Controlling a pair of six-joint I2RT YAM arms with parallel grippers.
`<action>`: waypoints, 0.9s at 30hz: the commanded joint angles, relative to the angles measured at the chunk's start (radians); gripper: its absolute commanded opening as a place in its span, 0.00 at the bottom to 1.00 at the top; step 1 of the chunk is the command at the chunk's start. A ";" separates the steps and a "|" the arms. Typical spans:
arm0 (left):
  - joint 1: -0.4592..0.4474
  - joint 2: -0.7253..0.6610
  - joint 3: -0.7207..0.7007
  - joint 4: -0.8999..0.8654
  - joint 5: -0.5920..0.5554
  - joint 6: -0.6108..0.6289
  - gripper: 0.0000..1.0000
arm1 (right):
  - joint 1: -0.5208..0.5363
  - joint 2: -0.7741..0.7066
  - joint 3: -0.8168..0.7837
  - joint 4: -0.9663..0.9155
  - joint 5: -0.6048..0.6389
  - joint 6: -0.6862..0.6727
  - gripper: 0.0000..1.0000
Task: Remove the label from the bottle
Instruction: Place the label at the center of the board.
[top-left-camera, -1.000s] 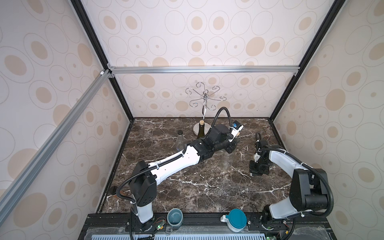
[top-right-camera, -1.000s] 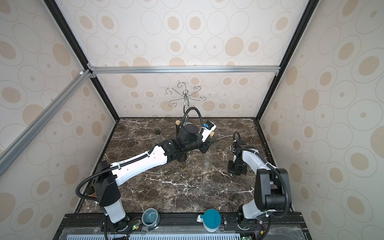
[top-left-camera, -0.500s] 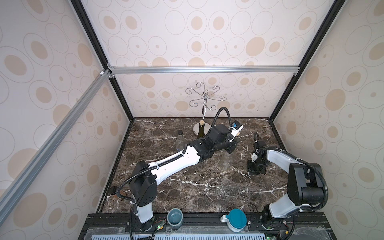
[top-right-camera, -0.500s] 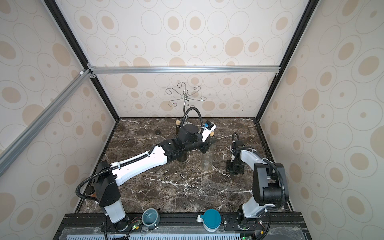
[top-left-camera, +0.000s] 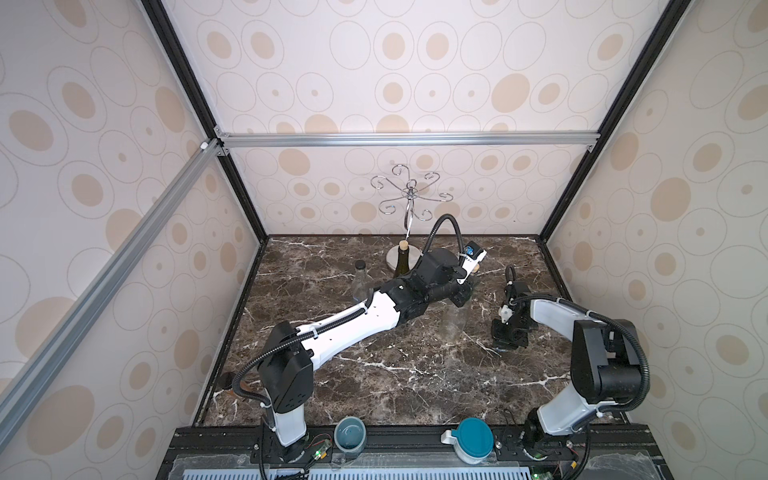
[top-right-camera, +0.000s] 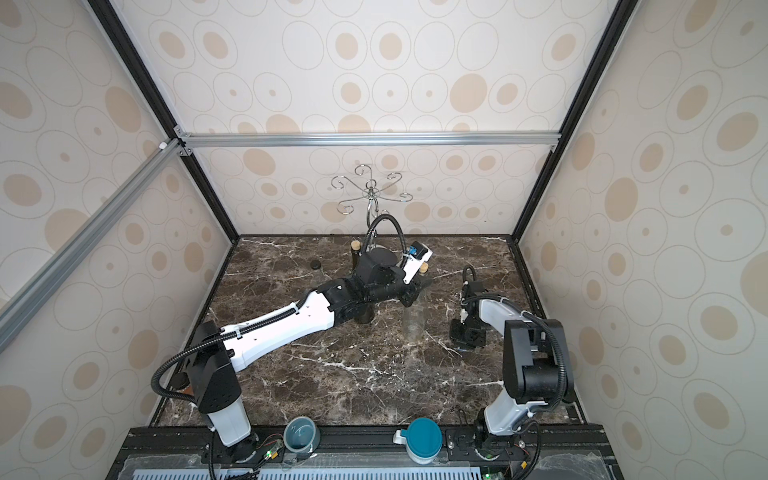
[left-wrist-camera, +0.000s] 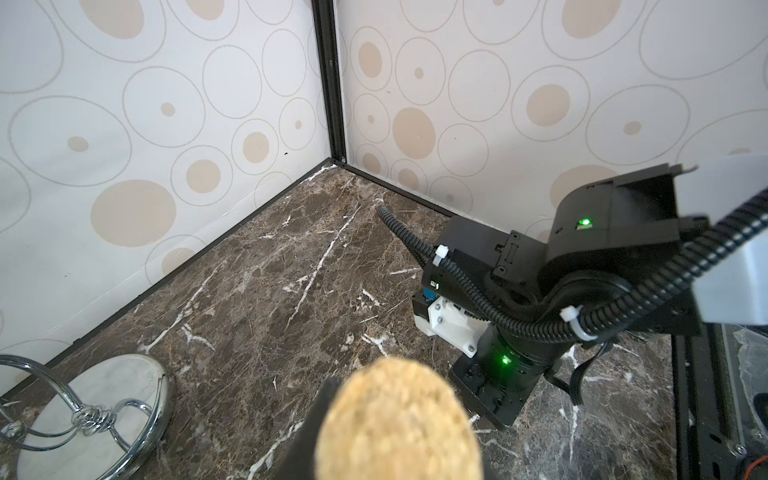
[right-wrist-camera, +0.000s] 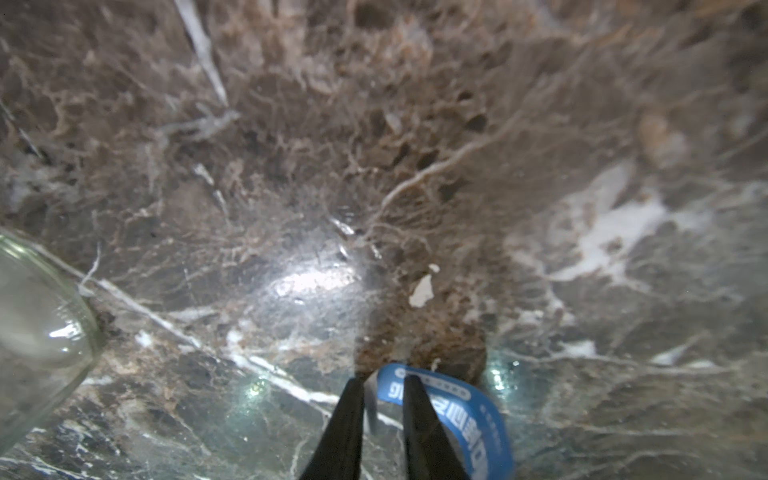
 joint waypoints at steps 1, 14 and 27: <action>-0.004 0.012 -0.019 -0.077 0.020 -0.016 0.16 | 0.005 0.017 -0.031 -0.002 -0.001 0.004 0.24; -0.005 0.003 -0.025 -0.074 0.013 -0.012 0.16 | -0.002 -0.070 -0.074 -0.053 0.032 0.022 0.45; -0.001 0.010 -0.004 -0.062 0.005 -0.015 0.16 | -0.045 -0.159 -0.090 -0.050 0.019 0.028 0.58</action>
